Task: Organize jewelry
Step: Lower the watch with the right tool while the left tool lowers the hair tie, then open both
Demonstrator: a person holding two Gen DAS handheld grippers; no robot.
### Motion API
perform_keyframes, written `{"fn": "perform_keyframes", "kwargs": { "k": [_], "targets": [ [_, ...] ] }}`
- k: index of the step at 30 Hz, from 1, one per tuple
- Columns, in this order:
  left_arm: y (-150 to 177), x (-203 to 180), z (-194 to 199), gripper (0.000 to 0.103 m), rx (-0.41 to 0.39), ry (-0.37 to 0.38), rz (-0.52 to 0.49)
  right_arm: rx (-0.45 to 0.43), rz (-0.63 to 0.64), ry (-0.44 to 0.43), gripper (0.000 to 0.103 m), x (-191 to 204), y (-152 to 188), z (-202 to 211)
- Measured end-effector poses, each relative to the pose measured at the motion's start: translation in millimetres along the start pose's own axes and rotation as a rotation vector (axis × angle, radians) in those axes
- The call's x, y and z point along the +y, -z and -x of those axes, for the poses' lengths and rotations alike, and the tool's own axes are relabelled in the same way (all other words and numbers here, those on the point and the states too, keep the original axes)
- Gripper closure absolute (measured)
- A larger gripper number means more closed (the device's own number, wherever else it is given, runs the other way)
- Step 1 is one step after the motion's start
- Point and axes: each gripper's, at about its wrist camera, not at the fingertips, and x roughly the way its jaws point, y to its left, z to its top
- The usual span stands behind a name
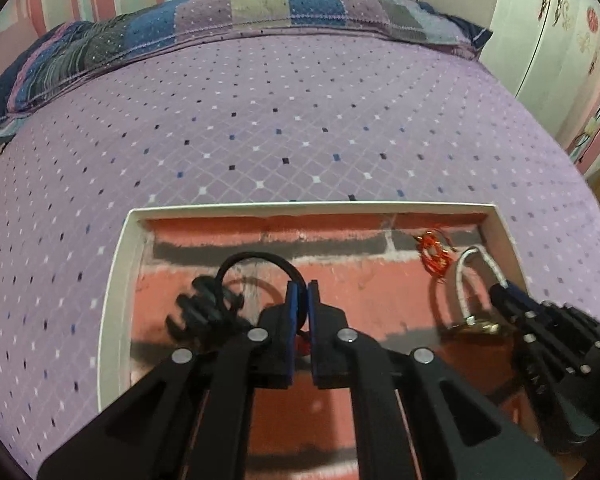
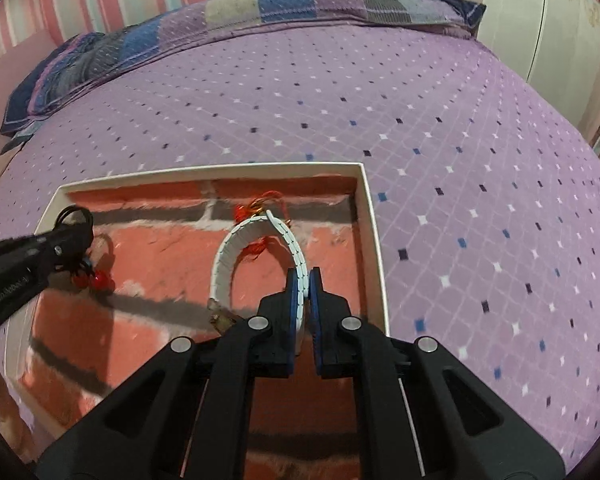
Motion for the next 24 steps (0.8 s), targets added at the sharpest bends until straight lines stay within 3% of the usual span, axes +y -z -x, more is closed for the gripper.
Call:
{"fn": "perform_keyframes", "kwargs": {
  "k": [10,12,14,16,17,18,24],
  "targets": [
    [0.9,-3.4,-20.5,0.096,0.039,-0.034,-0.019,0.038,0.026,0.009,0.092,-1.4,-19.1,-13.7],
    [3.6,-3.8,-15.1,0.096,0.041,-0.032,-0.027,0.02,0.033,0.012,0.073,-1.3,-21.9,-7.0],
    [6.3,-4.8,-6.9,0.095,0.043,-0.028,-0.038,0.001,0.029,0.001,0.063,-3.5,-23.5,3.0],
    [8.9,-5.9,3.8,0.082,0.034,-0.028,-0.048,-0.009,0.029,-0.004,0.063,-4.6,-23.7,12.5],
    [10.8,-6.0,12.0,0.062,0.019,-0.034,-0.049,-0.015,0.033,-0.001,0.062,-5.4,-23.5,19.0],
    [12.4,-6.0,19.4,0.048,0.0,-0.035,-0.05,-0.022,0.032,-0.001,0.06,-6.6,-22.8,24.8],
    [32.7,-1.4,72.9,0.046,-0.049,0.014,-0.068,-0.07,0.015,-0.008,0.04,-19.5,-6.5,70.3]
  ]
}}
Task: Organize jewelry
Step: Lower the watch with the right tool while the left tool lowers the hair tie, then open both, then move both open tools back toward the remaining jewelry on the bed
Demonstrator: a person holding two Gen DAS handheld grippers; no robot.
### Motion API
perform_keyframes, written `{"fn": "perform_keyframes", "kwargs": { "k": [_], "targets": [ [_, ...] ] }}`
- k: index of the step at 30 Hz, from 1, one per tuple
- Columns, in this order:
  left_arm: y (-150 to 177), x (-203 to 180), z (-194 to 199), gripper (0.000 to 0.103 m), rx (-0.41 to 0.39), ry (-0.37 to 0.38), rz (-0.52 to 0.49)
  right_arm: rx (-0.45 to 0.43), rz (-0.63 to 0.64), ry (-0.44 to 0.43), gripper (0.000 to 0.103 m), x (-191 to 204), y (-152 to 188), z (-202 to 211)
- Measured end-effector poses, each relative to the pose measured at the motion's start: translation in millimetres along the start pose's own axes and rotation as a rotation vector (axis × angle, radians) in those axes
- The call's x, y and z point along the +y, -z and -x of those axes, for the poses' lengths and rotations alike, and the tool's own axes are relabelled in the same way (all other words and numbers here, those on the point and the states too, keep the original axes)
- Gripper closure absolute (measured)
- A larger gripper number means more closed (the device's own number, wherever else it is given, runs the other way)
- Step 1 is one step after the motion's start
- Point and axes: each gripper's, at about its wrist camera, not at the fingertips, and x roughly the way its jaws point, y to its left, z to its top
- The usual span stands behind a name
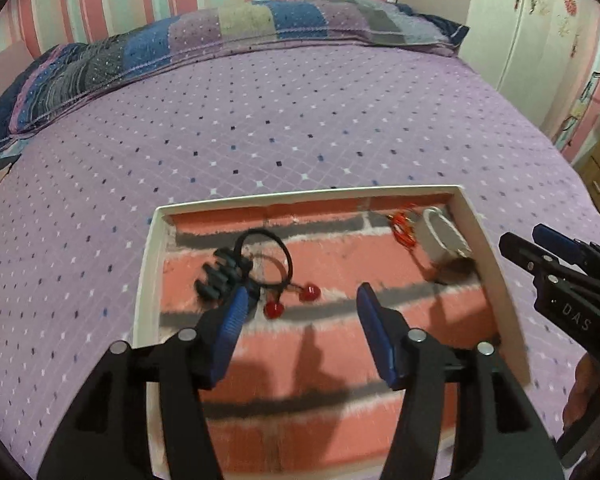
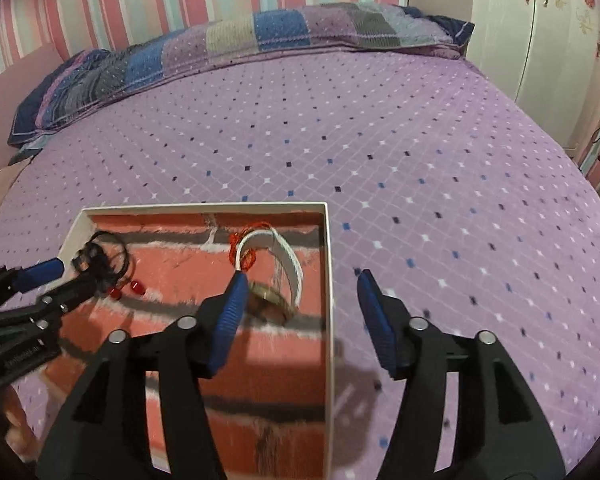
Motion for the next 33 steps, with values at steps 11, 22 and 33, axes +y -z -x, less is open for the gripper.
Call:
{"fn": "perform_keyframes", "kwargs": {
  "k": [11,22,33],
  "targets": [
    [75.8,41.4,132.8,0.021,-0.144,-0.078,0.02,-0.209,0.064,0.021,0.006,12.9,66.7,117.8],
    [182.3,65.4,210.1,0.013,-0.214,-0.112,0.08,-0.26,0.074,0.006,0.005,24.2,143.9,189.3],
    [261.6,92.1,213.9,0.013,-0.162,-0.111,0.167,-0.256,0.011,0.017,0.005,12.1,207.5,219.9]
  ]
}}
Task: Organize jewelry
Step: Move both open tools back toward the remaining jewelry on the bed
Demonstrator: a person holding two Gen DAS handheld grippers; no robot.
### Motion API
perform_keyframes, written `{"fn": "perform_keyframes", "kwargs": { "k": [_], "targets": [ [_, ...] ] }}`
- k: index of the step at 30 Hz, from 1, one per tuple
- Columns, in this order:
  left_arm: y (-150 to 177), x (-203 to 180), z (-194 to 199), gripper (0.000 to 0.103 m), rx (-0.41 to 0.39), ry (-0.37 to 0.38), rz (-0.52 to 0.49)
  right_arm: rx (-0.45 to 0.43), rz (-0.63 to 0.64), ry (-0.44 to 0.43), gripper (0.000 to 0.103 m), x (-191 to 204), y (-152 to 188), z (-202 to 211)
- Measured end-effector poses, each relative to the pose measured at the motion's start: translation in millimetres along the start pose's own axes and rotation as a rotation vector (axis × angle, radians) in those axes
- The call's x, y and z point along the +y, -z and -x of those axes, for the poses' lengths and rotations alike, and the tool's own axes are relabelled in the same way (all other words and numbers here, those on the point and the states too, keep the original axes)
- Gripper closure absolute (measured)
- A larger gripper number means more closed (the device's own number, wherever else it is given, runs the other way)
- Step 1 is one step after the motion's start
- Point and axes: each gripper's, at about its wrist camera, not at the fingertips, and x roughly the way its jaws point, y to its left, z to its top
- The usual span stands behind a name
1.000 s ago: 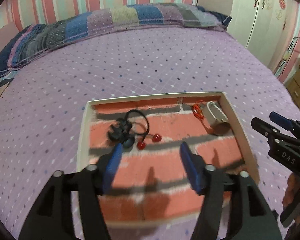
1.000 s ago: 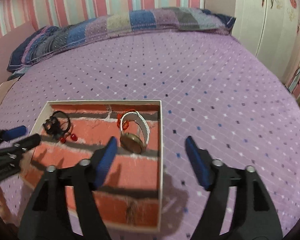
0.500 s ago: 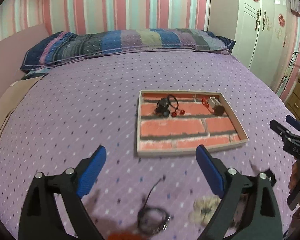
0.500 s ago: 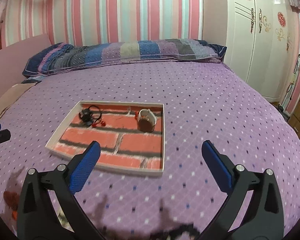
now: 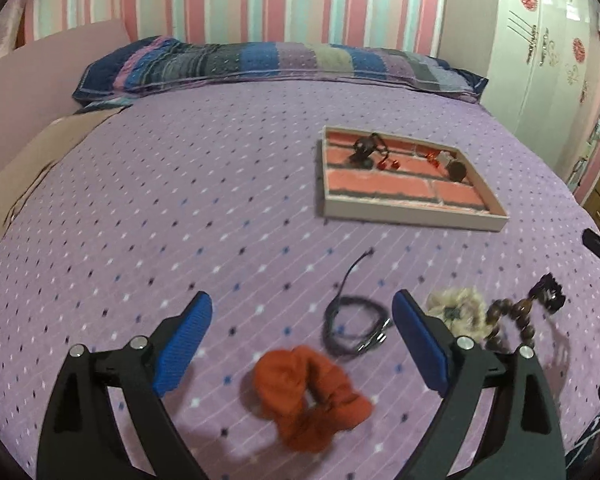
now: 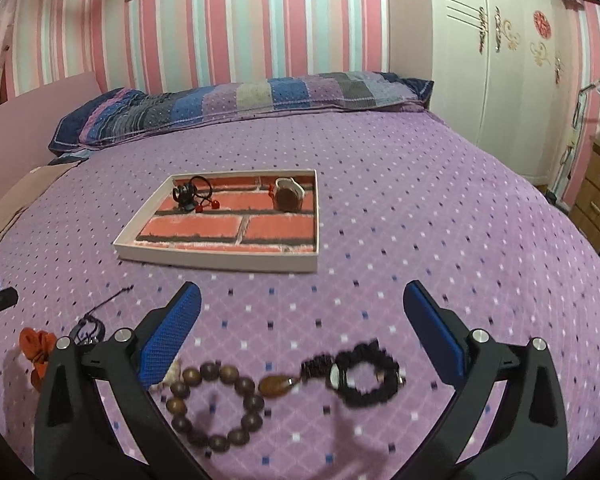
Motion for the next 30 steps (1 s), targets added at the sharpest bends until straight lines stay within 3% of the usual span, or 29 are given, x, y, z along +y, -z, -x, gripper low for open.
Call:
{"fn": "perform_keyframes", "kwargs": {
  "k": [10,18,24,30],
  "targets": [
    [35.4,28.7,4.0,0.013,0.012,0.015,0.072,-0.01,-0.034,0.041,0.005,-2.5,30.1,19.5],
    [60.8,29.7,-18.9,0.013,0.052,-0.032,0.071,0.061,0.022,0.032,0.005,31.9,79.3,-6.3],
    [70.8,27.3,-27.7,0.013,0.08,0.012,0.073,0.092,0.084,0.053,0.005,49.1,97.3,-24.8],
    [73.9,25.7,-36.6,0.014,0.098,0.026,0.077,0.142,0.074,0.041,0.026,45.2,104.8,-39.2]
  ]
}}
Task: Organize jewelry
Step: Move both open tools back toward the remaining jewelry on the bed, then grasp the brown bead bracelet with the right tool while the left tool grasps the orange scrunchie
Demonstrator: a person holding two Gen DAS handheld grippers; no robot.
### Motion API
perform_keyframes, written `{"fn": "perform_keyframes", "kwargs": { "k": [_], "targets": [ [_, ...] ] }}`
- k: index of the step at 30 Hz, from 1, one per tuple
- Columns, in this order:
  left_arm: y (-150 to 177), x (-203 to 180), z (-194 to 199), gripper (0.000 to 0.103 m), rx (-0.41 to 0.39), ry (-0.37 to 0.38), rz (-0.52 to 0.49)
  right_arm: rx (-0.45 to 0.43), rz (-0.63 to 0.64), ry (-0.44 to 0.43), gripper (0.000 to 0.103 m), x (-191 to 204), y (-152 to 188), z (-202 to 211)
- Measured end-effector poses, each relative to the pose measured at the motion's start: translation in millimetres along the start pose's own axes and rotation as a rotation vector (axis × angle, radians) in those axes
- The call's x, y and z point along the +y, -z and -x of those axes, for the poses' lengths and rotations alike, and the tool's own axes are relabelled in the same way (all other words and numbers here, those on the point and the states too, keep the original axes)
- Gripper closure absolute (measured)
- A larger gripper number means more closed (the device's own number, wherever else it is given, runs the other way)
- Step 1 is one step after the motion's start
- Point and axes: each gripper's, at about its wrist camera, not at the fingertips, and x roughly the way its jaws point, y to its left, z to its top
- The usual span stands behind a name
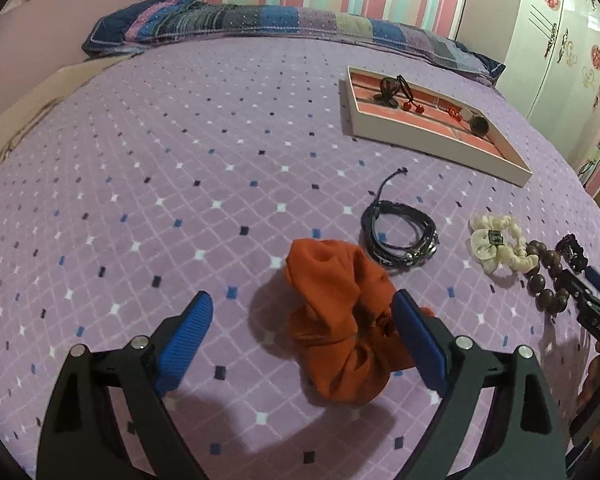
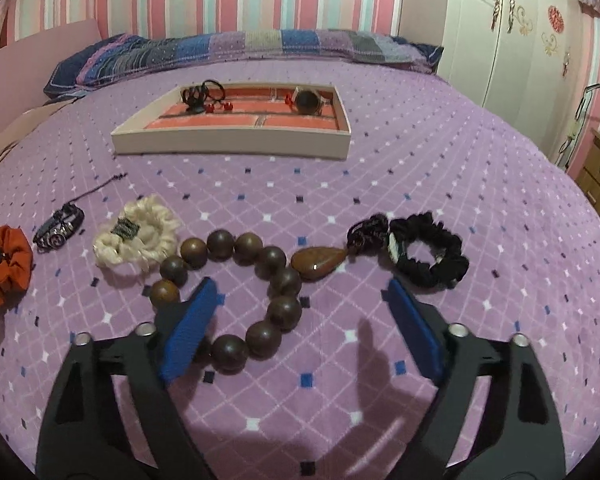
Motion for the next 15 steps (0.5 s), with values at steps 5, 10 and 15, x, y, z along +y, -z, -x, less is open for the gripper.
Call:
{"fn": "perform_keyframes", "kwargs": {
  "k": [5,10,15],
  "targets": [
    [1.7,3.0,-9.5,0.031,0.027,0.019,0.026,0.028,-0.036,-0.025,0.032,-2.6,4.2,-10.5],
    [4.5,-0.4,-16.9,0.039,0.034,-0.005,0.014,0.03,-0.043,-0.037,0.033,-1.0,8.6,-15.2],
    [4.6,-0.2,-19.4,0.043,0.025,-0.009,0.023,0.034,-0.021,-0.022,0.034,5.1,9.8,-18.3]
  ]
}}
